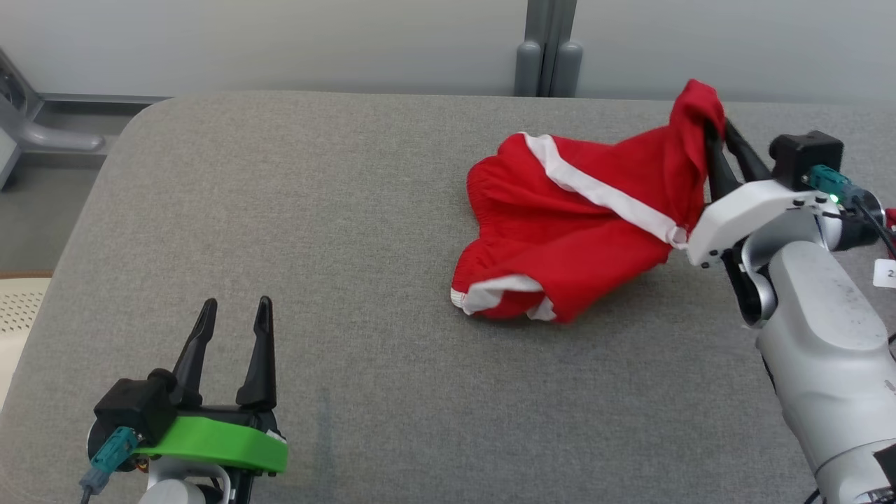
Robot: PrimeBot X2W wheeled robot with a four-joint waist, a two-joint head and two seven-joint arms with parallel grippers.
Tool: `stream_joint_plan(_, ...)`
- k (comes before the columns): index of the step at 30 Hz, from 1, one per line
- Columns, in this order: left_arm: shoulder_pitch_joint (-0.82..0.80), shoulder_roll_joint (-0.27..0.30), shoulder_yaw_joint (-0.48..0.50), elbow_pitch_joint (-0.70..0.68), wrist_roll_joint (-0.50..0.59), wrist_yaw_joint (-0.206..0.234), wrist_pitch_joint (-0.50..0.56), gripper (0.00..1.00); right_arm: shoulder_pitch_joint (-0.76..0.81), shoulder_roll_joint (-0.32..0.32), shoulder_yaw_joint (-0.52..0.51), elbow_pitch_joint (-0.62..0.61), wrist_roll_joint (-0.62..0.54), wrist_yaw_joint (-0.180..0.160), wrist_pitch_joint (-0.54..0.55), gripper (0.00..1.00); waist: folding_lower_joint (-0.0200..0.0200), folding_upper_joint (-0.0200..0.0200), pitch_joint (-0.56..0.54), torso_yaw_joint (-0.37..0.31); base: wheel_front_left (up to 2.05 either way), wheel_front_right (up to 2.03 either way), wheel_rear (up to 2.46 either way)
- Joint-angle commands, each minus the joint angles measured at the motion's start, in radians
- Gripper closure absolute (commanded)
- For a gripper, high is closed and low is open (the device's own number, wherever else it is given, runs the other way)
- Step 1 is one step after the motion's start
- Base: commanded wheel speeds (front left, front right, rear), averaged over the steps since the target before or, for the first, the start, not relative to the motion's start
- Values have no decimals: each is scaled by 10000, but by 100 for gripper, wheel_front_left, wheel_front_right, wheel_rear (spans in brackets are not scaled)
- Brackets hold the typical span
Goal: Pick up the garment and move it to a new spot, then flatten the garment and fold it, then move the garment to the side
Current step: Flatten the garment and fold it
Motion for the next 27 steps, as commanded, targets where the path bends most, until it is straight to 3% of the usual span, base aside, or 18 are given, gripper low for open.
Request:
stream_joint_plan(1, -153, -22, 9, 12, 79, -20, -35, 0, 142, -49, -333, 103, -234, -16, -79, 0, 0, 0, 23, -2, 0, 0, 0)
stream_joint_plan(11, -46, -14, 117, 27, 135, 38, -41, 0, 1207, 59, -1753, -536, -1121, -16, 92, 0, 0, 0, -98, -313, 0, 0, 0)
stream_joint_plan(27, 104, -7, 180, -38, 89, 14, -39, 0, 5125, 1187, -2005, -3919, -719, -16, 3246, 0, 0, 0, -120, -504, 0, 0, 0)
